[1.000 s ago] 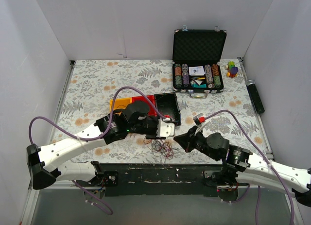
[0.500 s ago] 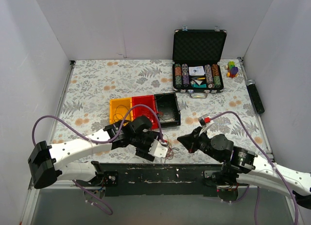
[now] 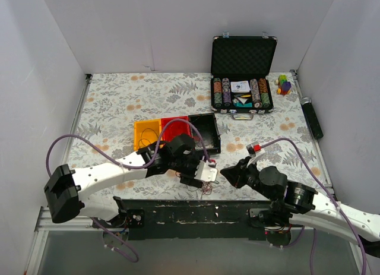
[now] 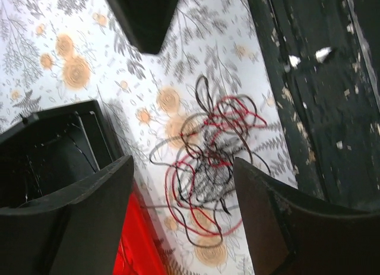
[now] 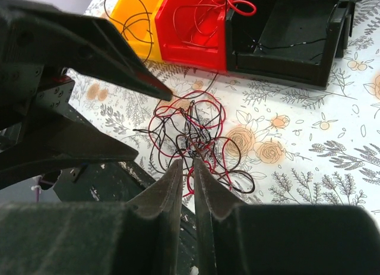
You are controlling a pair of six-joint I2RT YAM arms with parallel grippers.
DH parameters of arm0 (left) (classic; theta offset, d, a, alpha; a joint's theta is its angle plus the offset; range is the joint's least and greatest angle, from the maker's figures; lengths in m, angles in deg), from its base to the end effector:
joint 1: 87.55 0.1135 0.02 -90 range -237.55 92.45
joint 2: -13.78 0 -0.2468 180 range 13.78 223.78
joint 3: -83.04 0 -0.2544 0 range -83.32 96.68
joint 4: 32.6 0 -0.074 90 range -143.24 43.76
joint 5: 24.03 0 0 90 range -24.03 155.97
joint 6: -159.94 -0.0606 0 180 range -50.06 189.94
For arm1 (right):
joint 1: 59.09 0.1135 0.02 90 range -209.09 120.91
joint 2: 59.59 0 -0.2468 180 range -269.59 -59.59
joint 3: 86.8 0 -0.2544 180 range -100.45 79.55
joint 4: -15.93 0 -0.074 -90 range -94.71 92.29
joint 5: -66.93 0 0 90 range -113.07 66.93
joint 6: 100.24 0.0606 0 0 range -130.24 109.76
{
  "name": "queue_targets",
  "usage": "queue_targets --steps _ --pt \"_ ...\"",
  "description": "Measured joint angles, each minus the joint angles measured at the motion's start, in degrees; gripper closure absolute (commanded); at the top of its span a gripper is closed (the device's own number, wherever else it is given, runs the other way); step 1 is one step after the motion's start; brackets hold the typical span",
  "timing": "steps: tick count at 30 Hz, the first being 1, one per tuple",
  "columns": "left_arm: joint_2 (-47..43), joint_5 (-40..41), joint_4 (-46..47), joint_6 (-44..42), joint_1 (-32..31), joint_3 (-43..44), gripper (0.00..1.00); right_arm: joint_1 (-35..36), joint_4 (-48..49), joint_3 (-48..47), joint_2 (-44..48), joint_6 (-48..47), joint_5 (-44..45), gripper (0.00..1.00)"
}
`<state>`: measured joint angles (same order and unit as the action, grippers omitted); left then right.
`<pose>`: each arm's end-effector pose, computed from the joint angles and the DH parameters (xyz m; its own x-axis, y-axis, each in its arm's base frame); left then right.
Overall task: Untangle the cables
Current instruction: Untie the cable.
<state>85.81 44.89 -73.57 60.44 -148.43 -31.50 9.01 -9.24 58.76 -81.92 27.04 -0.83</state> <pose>0.1195 -0.2593 0.2228 -0.2001 0.6756 -0.7096 0.9798 0.1323 -0.1503 0.0836 0.1466 0.2312 -0.5040 0.2495 -0.8269 -0.5229 0.6739 0.5220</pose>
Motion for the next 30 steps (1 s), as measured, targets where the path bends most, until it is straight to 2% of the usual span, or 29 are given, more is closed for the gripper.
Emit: queue_targets --steps 7,10,14,24,26,30 --pt "9.8 -2.7 0.2 11.8 0.3 9.5 0.37 0.0 -3.3 0.9 4.5 1.6 1.7 0.79" --pt "10.7 -3.9 -1.0 18.0 0.6 9.2 0.47 0.0 -4.7 0.9 5.4 1.7 2.1 0.79" --pt "10.7 -4.1 -1.6 25.8 0.8 7.7 0.54 0.0 -6.1 0.9 6.0 1.7 2.5 0.79" --pt "11.2 2.4 -0.8 34.9 0.8 6.0 0.64 0.0 -8.1 0.8 6.7 1.5 3.5 0.79" --pt "12.0 3.9 -0.4 35.8 0.8 6.0 0.69 0.0 -8.1 0.8 7.0 1.5 3.6 0.79" --pt "13.7 5.6 0.5 37.0 0.8 6.0 0.86 0.0 -8.1 0.8 7.0 1.6 3.6 0.79"
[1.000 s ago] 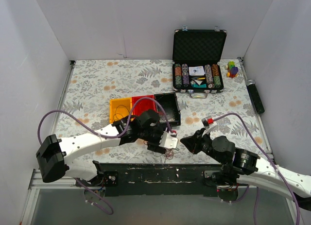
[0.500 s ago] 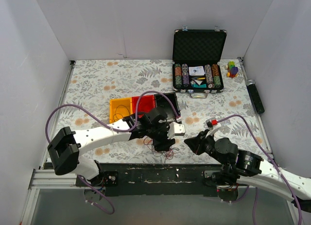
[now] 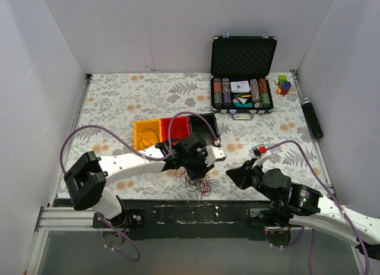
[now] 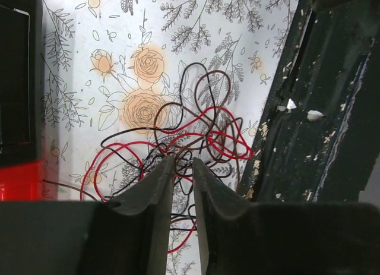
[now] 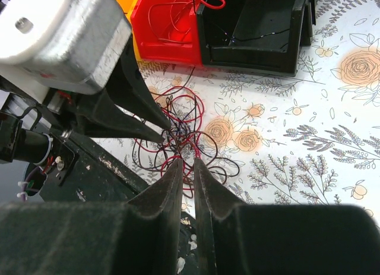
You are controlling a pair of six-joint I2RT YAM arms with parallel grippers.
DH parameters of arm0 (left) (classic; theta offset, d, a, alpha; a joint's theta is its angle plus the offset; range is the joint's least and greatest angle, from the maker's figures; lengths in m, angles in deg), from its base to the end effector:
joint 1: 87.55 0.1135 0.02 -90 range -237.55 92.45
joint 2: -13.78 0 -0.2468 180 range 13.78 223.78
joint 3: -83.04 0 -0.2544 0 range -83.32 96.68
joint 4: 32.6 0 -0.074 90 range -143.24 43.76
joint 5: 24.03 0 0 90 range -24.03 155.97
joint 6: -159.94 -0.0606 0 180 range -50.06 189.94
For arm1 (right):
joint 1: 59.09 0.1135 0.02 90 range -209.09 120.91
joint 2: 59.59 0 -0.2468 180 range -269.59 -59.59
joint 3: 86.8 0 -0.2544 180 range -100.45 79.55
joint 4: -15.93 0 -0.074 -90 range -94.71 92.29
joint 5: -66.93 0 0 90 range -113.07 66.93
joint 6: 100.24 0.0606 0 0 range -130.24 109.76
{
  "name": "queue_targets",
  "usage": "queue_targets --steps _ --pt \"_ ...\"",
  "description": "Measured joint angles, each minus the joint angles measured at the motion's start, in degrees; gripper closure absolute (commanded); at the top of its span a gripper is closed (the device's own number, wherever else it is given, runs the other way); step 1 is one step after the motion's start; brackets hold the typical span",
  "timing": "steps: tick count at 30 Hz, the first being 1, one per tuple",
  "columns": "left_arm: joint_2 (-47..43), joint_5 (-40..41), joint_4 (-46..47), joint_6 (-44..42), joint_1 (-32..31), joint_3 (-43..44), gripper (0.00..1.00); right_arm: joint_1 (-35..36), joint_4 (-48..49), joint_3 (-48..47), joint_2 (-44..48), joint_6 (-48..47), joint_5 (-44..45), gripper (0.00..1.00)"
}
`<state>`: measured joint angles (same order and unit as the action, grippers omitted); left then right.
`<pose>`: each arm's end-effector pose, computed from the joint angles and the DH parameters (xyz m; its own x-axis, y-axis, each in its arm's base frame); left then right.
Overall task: Untangle the cables
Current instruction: Untie the cable.
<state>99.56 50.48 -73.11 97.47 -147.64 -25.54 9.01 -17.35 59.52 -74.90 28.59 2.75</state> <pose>0.1478 -0.2893 0.1883 -0.7832 0.4681 -0.4093 0.6202 0.6357 -0.4597 0.0795 0.1271 0.2258 -0.5000 0.2694 -0.8230 -0.4682 0.7155 0.5186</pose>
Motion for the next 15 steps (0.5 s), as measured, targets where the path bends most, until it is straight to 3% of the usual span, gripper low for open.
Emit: queue_targets --steps 4,15 --pt "0.8 0.8 0.4 0.2 0.0 -0.2 1.0 0.0 0.0 0.0 0.0 0.0 0.0 0.79" --pt "0.5 -0.5 -1.7 -1.7 0.0 3.9 1.0 0.0 0.0 0.0 0.0 0.0 0.0 0.8"
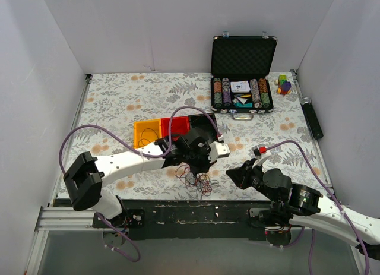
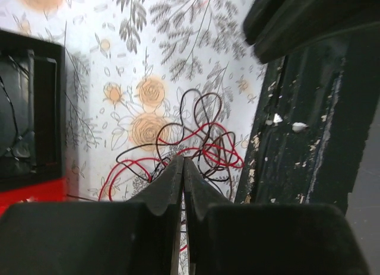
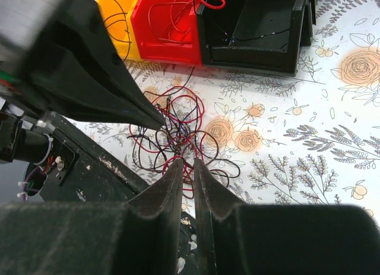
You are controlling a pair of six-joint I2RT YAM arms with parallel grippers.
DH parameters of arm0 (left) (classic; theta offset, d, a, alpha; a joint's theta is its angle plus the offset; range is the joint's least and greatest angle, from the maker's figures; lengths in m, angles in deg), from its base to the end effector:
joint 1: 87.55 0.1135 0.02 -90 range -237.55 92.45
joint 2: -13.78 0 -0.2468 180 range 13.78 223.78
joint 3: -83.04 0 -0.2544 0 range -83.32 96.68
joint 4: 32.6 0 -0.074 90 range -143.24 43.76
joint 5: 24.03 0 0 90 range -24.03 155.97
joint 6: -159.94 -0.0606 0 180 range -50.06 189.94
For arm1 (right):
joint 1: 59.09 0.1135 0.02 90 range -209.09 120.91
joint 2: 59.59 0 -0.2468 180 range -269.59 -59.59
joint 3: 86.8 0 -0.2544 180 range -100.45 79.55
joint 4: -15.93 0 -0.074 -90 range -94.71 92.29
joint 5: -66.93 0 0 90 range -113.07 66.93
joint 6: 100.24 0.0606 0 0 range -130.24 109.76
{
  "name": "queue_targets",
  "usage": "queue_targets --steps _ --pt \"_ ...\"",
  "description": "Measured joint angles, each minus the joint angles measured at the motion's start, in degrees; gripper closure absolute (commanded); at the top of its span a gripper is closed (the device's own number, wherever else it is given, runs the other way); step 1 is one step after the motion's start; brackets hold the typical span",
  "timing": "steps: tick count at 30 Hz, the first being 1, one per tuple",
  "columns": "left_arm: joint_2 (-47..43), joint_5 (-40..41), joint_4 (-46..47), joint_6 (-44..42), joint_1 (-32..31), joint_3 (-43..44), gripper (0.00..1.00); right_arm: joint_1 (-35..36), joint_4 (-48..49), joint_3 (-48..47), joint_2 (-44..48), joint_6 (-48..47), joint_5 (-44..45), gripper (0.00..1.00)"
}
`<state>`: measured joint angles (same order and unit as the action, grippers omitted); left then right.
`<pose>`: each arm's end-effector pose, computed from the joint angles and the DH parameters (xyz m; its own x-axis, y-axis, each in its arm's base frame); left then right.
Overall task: Untangle the cables
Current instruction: Untie the cable.
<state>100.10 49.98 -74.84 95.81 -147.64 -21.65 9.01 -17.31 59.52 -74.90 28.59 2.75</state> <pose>0.1516 -0.2970 0.2052 -0.7589 0.4781 -0.4421 0.6494 0.6058 -0.4597 0.0796 0.1271 0.2259 -0.4998 0.2699 -0.8230 -0.4683 0.7151 0.5189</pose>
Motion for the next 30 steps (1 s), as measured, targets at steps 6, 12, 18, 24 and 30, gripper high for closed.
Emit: queue_targets --steps 6,12,18,24,30 --pt "-3.3 -5.1 -0.7 -4.1 0.0 1.4 0.69 0.0 0.0 0.0 0.0 0.1 0.0 0.8" --pt "-1.5 -6.3 -2.4 -6.5 0.0 -1.4 0.43 0.0 0.0 0.0 0.7 0.2 0.0 0.8" --pt "2.4 -5.9 -3.9 -4.1 0.0 -1.3 0.37 0.0 0.0 0.0 0.7 0.2 0.0 0.8" --pt "2.4 -5.9 -3.3 -1.3 0.6 -1.2 0.47 0.0 0.0 0.0 0.2 0.2 0.0 0.8" --pt "2.4 -6.2 -2.3 0.3 1.5 -1.2 0.87 0.0 0.0 0.0 0.2 0.2 0.0 0.8"
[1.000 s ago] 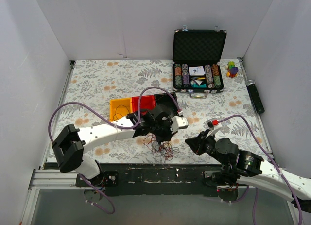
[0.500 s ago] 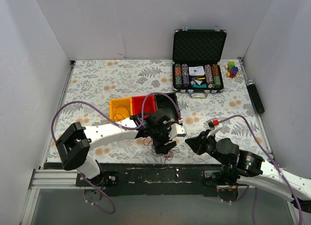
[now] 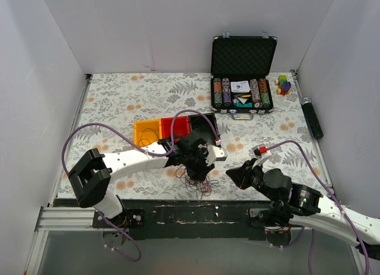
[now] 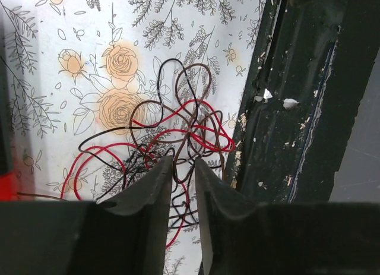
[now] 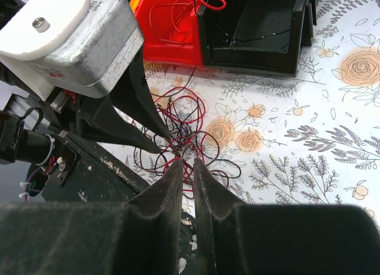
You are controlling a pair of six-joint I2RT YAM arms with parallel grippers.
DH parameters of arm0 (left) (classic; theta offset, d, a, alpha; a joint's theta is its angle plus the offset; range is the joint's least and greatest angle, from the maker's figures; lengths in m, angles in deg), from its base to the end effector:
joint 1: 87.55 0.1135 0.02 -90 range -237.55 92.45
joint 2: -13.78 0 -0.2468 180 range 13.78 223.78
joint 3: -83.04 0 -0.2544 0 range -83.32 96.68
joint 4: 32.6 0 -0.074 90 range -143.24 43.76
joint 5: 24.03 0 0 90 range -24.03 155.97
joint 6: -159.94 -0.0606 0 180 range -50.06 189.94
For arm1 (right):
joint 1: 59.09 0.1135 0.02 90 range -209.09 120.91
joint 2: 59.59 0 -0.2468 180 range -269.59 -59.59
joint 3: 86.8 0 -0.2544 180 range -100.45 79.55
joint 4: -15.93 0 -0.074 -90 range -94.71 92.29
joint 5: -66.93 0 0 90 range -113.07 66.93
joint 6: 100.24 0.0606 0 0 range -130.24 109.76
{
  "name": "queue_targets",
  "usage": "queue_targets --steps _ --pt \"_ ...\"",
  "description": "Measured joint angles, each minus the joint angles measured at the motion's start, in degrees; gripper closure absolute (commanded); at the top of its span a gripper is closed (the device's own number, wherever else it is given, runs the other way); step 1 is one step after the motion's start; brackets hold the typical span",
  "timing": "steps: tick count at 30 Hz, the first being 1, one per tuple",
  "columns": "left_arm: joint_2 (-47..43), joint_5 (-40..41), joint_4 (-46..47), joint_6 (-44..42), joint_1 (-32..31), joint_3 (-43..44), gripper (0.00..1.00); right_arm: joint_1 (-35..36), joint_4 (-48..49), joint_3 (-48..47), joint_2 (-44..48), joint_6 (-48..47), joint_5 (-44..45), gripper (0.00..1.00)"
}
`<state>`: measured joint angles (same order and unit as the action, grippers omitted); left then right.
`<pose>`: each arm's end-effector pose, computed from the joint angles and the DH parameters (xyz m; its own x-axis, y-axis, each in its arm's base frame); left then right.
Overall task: Untangle the cables
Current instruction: Untie the cable.
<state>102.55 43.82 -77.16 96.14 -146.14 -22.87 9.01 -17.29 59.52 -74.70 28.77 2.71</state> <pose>0.1511 -0.2913 0.1840 -0.7952 0.5176 -0.3159 0.6017 0.6092 -0.5165 0.0794 0.1268 0.2263 -0.5004 0.2748 -0.8210 -0.4679 0.7121 0.5235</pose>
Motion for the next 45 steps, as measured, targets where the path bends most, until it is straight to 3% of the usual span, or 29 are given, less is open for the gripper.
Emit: queue_targets --steps 5,7,15,19,26,29,32,39,45 --pt "0.1 -0.6 0.8 0.2 0.3 0.0 0.93 0.0 0.0 0.0 0.2 0.0 0.0 0.8" --pt "0.1 -1.0 1.0 0.2 0.3 0.0 1.0 0.0 0.0 0.0 0.2 0.0 0.0 0.8" --pt "1.7 -2.1 0.4 0.3 0.3 0.9 1.0 0.0 -0.1 0.0 0.8 0.0 0.1 0.8" --pt "1.9 -3.3 -3.5 -0.3 0.3 7.5 1.0 0.0 -0.1 0.0 0.9 0.0 0.0 0.77" --pt "-0.2 -7.5 -5.7 -0.8 0.3 22.1 1.0 0.0 0.0 -0.1 0.2 -0.3 -0.9 0.55" --pt "-2.3 -8.9 -6.3 -0.9 0.2 24.3 1.0 0.0 -0.8 -1.3 -0.3 -0.9 -1.1 0.37" --pt "-3.5 -9.5 -6.9 -1.8 0.2 26.3 1.0 0.0 -3.1 -5.7 0.0 -2.6 -1.0 0.25" --pt "-3.6 -9.5 -7.4 -3.5 0.0 31.3 1.0 0.0 -4.2 -17.9 1.2 -7.6 -1.0 0.18" --pt "-3.6 -9.7 -7.7 -4.6 -0.9 33.4 1.0 0.0 -3.8 -22.8 -8.9 -12.7 -1.3 0.17"
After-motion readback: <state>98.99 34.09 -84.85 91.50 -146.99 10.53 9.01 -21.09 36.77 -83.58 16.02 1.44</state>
